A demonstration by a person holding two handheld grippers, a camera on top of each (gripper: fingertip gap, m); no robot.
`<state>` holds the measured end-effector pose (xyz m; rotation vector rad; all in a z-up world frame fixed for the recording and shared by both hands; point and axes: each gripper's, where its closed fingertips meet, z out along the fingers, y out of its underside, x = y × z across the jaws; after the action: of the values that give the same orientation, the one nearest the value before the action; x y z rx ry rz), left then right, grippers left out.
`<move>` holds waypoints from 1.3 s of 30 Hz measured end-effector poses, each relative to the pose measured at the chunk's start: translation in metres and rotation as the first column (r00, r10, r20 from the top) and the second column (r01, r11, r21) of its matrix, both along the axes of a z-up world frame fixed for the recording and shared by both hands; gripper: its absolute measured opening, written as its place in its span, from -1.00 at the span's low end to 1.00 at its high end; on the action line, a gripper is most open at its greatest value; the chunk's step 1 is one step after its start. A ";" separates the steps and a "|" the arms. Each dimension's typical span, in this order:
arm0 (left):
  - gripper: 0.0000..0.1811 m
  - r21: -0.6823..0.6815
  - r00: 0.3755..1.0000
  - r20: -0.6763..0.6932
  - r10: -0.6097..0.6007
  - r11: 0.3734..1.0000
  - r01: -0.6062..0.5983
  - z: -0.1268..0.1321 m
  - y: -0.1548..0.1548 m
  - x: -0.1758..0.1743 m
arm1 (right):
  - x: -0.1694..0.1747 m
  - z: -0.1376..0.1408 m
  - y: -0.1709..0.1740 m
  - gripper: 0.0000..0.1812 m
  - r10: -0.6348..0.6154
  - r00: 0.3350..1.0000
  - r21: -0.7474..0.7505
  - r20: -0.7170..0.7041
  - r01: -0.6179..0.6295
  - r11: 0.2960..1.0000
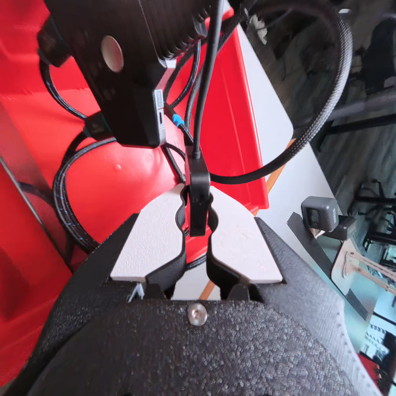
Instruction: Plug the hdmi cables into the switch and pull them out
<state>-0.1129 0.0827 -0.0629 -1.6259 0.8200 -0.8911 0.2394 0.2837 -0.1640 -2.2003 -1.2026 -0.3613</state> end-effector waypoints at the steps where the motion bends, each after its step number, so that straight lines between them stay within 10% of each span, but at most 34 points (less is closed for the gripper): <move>1: -0.74 -0.004 1.000 -0.013 0.007 1.000 -0.007 -0.003 0.001 -0.001 | 0.003 0.000 0.003 -0.81 -0.014 1.000 -0.021 0.015 0.014 1.000; 6: -0.74 -0.022 0.997 -0.070 0.040 0.999 -0.042 -0.014 0.008 -0.008 | 0.006 0.019 0.007 -0.57 -0.026 0.997 -0.005 0.067 0.026 1.000; 16: -0.69 -0.035 0.971 -0.219 0.097 0.994 -0.107 -0.035 0.015 -0.019 | -0.045 0.100 -0.070 -0.52 0.134 0.937 0.179 -0.323 -0.079 0.981; 27: -0.54 -0.077 0.848 -0.503 0.171 0.968 -0.241 -0.057 -0.010 -0.073 | -0.107 -0.044 -0.171 -0.47 0.351 0.935 -0.090 -0.046 -0.354 0.931; 36: -0.35 -0.186 0.556 -0.825 0.098 0.883 -0.431 -0.174 -0.048 -0.189 | -0.123 -0.096 -0.142 -0.65 0.420 0.894 -0.134 0.160 -0.401 0.906; 39: -0.60 -0.128 0.449 -0.890 0.075 0.905 -0.405 -0.203 -0.040 -0.199 | -0.131 -0.095 -0.138 -0.65 0.433 0.886 -0.118 0.166 -0.418 0.901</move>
<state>-0.3115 0.0431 -0.2657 -2.4810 1.0976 0.1440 0.1080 0.1457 -0.2593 -1.9215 -1.7878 -0.3463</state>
